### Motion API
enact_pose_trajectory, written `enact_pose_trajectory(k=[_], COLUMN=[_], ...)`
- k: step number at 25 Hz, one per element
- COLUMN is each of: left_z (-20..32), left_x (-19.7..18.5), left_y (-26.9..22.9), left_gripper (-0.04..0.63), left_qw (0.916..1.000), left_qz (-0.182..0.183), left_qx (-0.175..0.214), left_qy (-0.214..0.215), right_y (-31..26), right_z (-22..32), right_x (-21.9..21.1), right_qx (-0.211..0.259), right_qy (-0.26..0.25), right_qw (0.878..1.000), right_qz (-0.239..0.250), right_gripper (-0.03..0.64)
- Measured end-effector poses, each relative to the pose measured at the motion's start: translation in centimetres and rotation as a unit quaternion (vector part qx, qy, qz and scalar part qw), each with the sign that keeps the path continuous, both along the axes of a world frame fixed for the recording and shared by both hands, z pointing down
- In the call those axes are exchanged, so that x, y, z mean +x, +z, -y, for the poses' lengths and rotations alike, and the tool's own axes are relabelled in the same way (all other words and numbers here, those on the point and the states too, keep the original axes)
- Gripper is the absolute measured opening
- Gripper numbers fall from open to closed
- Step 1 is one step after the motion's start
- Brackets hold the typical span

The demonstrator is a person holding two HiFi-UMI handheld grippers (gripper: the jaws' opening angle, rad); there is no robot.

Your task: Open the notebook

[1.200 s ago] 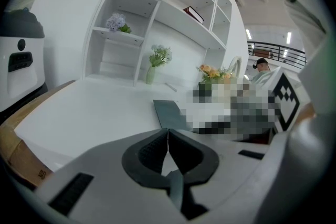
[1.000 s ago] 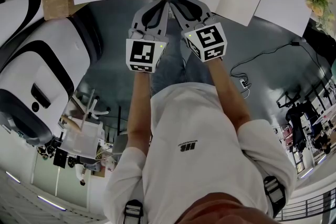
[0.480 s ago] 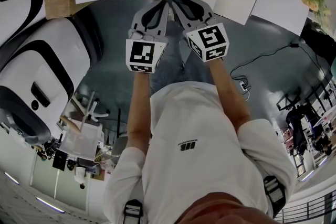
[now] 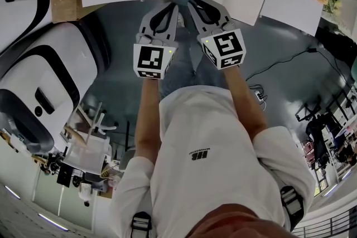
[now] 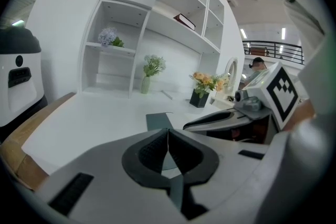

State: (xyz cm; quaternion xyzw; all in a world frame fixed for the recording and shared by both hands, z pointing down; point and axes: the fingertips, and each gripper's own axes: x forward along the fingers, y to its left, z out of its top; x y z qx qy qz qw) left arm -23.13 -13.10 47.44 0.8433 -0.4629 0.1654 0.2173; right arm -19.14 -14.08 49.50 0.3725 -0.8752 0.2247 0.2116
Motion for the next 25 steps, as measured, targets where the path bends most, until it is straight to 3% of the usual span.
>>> enact_pose_trajectory(k=[6, 25], left_z=[-0.3, -2.2], left_x=[0.7, 3.8], left_y=[-1.1, -3.8], left_gripper=[0.0, 0.0], left_qw=[1.0, 0.9998], left_qz=[0.002, 0.007], left_qx=[0.007, 0.017], left_qy=[0.002, 0.009], right_y=[-2.0, -5.8], right_z=[-0.5, -2.2], right_x=[0.7, 4.4], right_qx=[0.026, 0.049], right_qy=[-0.017, -0.003], right_qw=[0.999, 0.999], right_qz=[-0.013, -0.003], right_gripper=[0.023, 0.017])
